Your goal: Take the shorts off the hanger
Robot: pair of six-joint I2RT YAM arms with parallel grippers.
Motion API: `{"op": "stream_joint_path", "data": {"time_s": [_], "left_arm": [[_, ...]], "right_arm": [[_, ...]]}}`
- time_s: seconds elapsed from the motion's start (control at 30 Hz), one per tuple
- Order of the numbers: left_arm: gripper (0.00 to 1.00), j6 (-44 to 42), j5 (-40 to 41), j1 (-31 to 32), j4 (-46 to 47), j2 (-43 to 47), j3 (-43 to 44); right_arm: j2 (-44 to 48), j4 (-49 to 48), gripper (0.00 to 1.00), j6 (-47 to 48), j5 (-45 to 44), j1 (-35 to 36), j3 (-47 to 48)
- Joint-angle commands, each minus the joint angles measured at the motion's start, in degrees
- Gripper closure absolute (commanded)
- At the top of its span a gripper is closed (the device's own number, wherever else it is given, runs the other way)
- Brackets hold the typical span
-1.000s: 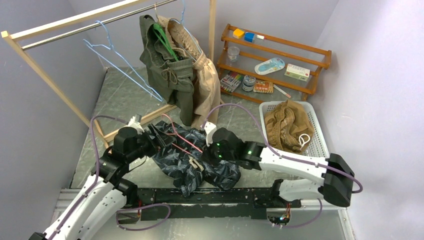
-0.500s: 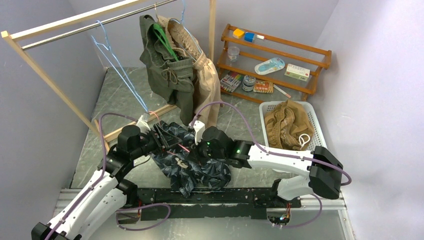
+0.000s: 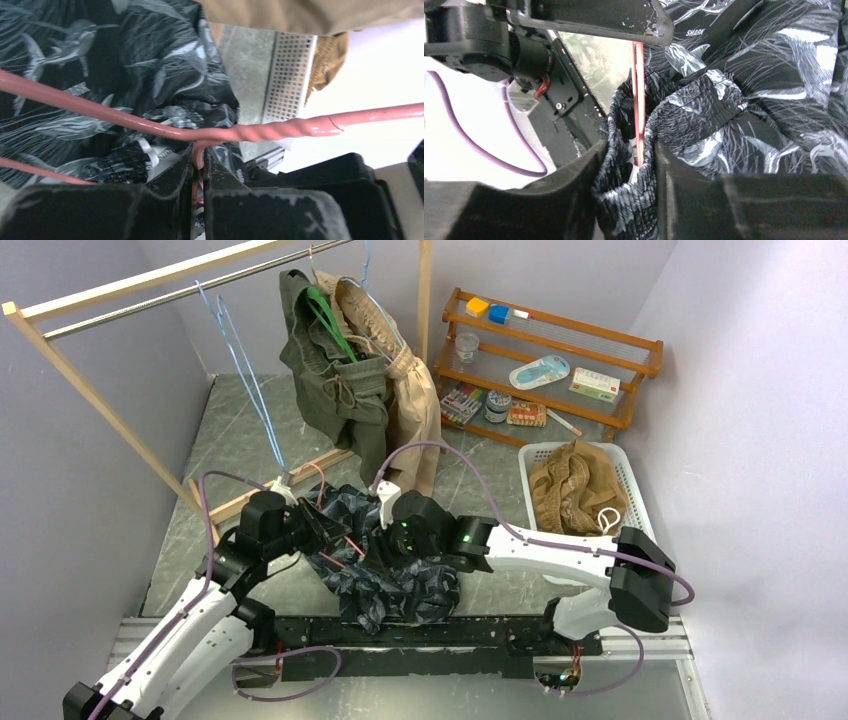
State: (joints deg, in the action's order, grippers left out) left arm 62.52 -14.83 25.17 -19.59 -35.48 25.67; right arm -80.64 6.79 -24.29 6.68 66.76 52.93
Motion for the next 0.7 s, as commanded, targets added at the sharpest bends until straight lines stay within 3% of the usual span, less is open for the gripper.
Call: {"op": "stream_joint_path", "data": {"time_s": [0.0,0.13,0.4,0.57,0.67], "left_arm": [[0.93,-1.06,5.82,-0.31,-6.07,0.11,2.9],[0.93,-0.69,7.08,-0.31,-6.31,0.27,3.18],[0.93,-0.37,6.36,-0.3,-5.56,-0.43,2.43],[0.93,-0.57,7.81,-0.36,-7.21,-0.21,3.19],[0.93,-0.61,8.4,-0.32,-7.93,0.14,3.48]], "right_arm": [[3.64,3.18,0.52,-3.58,-1.67,0.14,-0.57],[7.32,4.42,0.39,-4.06,-2.03,0.12,-4.2],[4.98,5.42,0.42,-2.3,6.07,0.22,-4.99],[2.32,2.57,0.36,-1.94,9.49,0.54,-5.16],[-0.15,5.63,0.47,-0.68,6.97,0.75,-3.06]]}}
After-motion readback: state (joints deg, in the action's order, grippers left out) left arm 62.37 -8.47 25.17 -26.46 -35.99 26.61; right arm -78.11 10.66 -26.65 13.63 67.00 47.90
